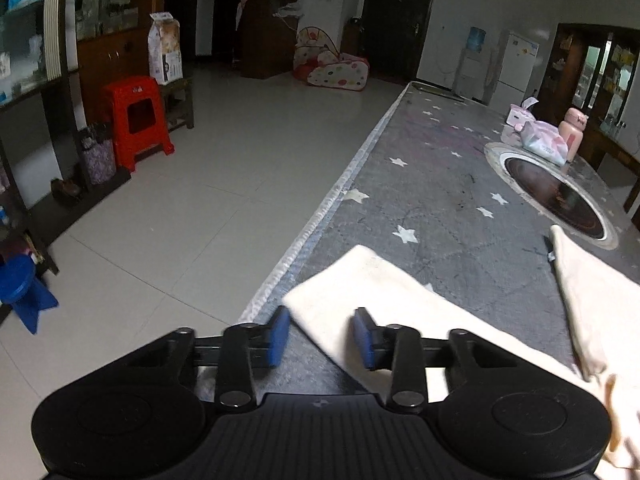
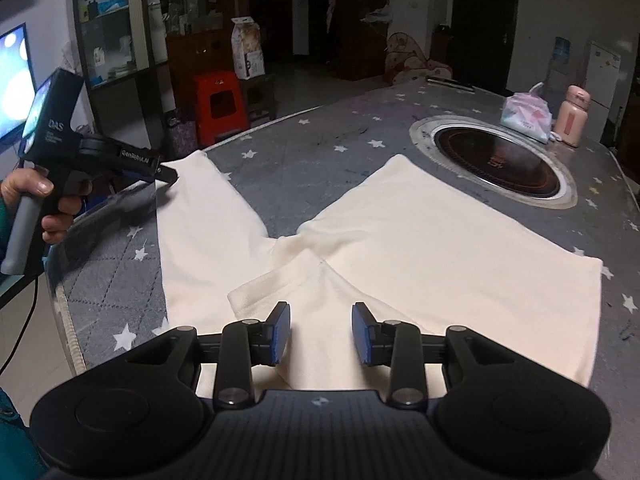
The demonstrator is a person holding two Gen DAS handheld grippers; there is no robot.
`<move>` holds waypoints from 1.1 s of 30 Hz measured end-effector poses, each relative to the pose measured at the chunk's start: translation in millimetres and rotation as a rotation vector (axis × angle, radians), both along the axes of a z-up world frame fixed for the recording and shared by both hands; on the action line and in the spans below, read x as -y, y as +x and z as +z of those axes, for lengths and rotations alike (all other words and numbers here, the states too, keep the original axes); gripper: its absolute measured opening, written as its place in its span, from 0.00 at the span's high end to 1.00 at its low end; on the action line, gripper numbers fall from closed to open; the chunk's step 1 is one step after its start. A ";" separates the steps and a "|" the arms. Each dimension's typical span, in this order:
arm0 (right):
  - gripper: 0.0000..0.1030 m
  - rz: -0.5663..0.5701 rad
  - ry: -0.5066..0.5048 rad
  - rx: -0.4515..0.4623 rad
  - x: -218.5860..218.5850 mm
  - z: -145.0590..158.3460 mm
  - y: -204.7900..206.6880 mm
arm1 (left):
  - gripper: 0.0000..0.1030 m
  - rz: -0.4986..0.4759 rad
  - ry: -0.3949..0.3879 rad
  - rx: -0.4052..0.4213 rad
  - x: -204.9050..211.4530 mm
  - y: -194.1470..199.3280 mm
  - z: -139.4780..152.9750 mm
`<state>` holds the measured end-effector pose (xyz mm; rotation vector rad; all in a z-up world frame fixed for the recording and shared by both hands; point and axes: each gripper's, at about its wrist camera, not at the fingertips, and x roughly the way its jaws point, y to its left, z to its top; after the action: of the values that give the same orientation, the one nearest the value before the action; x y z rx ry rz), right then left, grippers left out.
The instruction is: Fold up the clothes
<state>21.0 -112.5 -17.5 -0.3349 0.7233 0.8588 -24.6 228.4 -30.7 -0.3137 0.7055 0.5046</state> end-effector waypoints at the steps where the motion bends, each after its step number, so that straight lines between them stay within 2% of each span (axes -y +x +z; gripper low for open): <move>1: 0.67 -0.007 0.005 0.001 3.0 1.3 -0.7 | 0.86 0.002 -0.004 0.003 -0.7 0.4 -0.3; 4: 0.67 -0.028 0.011 0.006 12.0 3.9 -0.6 | 0.93 0.014 -0.037 0.025 -2.3 0.9 1.3; 10: 0.67 -0.069 0.016 0.012 26.9 7.2 1.1 | 0.94 -0.021 -0.036 0.059 12.7 3.6 13.4; 17: 0.67 -0.100 0.043 0.016 39.2 12.4 1.5 | 0.95 -0.115 -0.044 0.116 45.0 8.1 39.5; 25: 0.67 -0.167 0.094 0.023 66.8 18.4 6.0 | 0.95 -0.312 -0.067 0.181 109.6 15.7 72.5; 33: 0.67 -0.297 0.149 0.028 118.1 23.7 11.8 | 0.95 -0.583 -0.160 0.222 193.4 29.0 86.3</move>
<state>32.8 -230.5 6.2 -0.1021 0.6596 0.6205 4.4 35.0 55.5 -0.2918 0.5868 -0.1401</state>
